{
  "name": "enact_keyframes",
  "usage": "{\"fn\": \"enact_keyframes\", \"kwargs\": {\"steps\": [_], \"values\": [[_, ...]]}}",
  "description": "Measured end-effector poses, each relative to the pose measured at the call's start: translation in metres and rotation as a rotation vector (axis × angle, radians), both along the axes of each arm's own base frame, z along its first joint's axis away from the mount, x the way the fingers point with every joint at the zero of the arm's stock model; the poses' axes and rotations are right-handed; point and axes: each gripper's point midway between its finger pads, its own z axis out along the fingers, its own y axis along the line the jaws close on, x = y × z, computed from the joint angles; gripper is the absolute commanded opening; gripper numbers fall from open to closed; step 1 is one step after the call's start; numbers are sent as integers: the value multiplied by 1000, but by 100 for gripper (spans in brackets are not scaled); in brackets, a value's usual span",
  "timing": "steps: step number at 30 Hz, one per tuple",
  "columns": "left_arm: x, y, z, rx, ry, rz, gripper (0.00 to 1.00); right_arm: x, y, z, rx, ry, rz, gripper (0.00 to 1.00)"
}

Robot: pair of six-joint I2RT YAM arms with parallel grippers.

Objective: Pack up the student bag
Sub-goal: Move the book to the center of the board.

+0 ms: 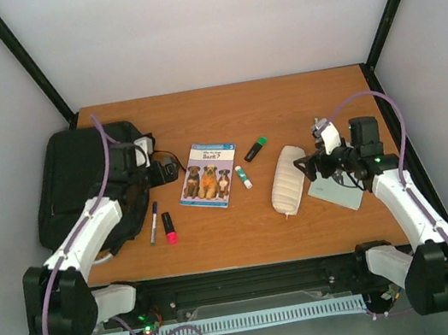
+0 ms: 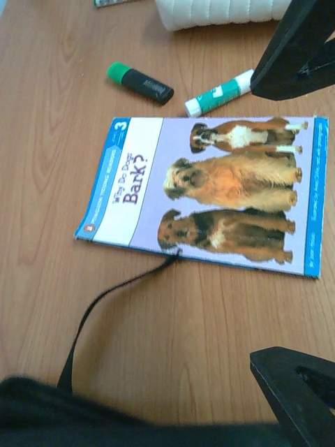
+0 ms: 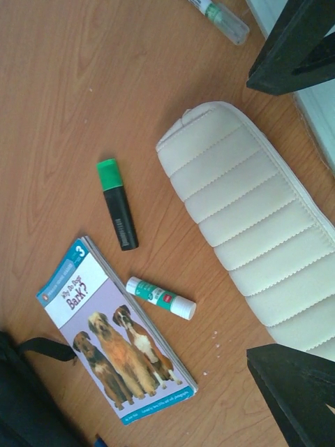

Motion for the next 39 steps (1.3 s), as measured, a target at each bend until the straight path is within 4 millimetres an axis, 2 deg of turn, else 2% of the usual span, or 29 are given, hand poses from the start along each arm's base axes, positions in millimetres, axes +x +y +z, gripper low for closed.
{"fn": "enact_keyframes", "kwargs": {"steps": [4,8,13,18,26,31,39], "values": [[12,-23,-3,-16,45,-54,100,1,0,-8,-4,32,8,100],[25,-38,-11,-24,92,-80,100,-1,4,-7,-11,29,31,100],[45,-44,-35,-1,179,-81,99,-4,8,-3,-24,4,60,100],[60,-49,-72,23,273,-83,100,-6,10,2,-32,-23,78,100],[62,-54,-118,27,395,-87,100,-10,12,2,-41,-23,97,100],[58,-62,-124,16,420,-103,100,-11,14,1,-43,-20,103,100],[48,-96,-124,11,409,-179,99,-12,17,-5,-48,0,120,100]]}}
